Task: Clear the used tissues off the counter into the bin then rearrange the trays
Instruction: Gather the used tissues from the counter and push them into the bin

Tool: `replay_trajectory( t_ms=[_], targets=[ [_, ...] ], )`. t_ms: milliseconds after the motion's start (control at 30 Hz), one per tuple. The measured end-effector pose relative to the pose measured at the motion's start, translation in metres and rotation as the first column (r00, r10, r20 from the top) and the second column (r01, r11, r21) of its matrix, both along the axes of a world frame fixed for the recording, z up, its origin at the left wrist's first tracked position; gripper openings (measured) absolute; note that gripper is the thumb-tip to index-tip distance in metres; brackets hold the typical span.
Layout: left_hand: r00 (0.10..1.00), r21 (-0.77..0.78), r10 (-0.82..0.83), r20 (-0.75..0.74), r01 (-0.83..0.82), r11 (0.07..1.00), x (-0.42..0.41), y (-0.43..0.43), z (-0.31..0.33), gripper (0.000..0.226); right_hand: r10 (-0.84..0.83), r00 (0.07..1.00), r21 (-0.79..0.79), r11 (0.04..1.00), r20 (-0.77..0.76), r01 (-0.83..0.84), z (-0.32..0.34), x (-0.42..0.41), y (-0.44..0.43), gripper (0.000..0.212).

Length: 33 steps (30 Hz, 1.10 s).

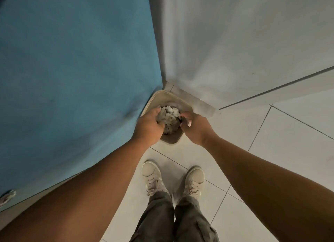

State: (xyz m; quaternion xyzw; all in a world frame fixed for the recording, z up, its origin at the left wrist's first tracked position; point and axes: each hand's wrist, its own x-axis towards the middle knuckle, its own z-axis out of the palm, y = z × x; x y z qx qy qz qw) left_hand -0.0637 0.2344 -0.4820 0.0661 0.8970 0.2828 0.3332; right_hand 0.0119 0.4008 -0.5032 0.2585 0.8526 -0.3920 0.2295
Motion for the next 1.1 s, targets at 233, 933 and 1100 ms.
replay_trajectory(
  t_ms=[233,933,1100],
  targets=[
    [0.961,0.002,-0.111,-0.254,0.115,0.993,0.012,0.022,0.145,0.044,0.121,0.971,0.119,0.988,-0.208,-0.098,0.16,0.003,0.015,0.042],
    [0.652,0.142,0.161,-0.741,-0.083,0.986,0.044,-0.08,0.509,0.039,0.426,0.56,0.304,0.904,-0.71,-0.302,0.501,-0.029,-0.064,0.042],
    [0.597,0.156,0.265,-0.757,-0.228,0.961,0.056,-0.144,0.53,0.036,0.526,0.474,0.329,0.837,-0.706,-0.438,0.519,-0.033,-0.126,0.038]
  ],
)
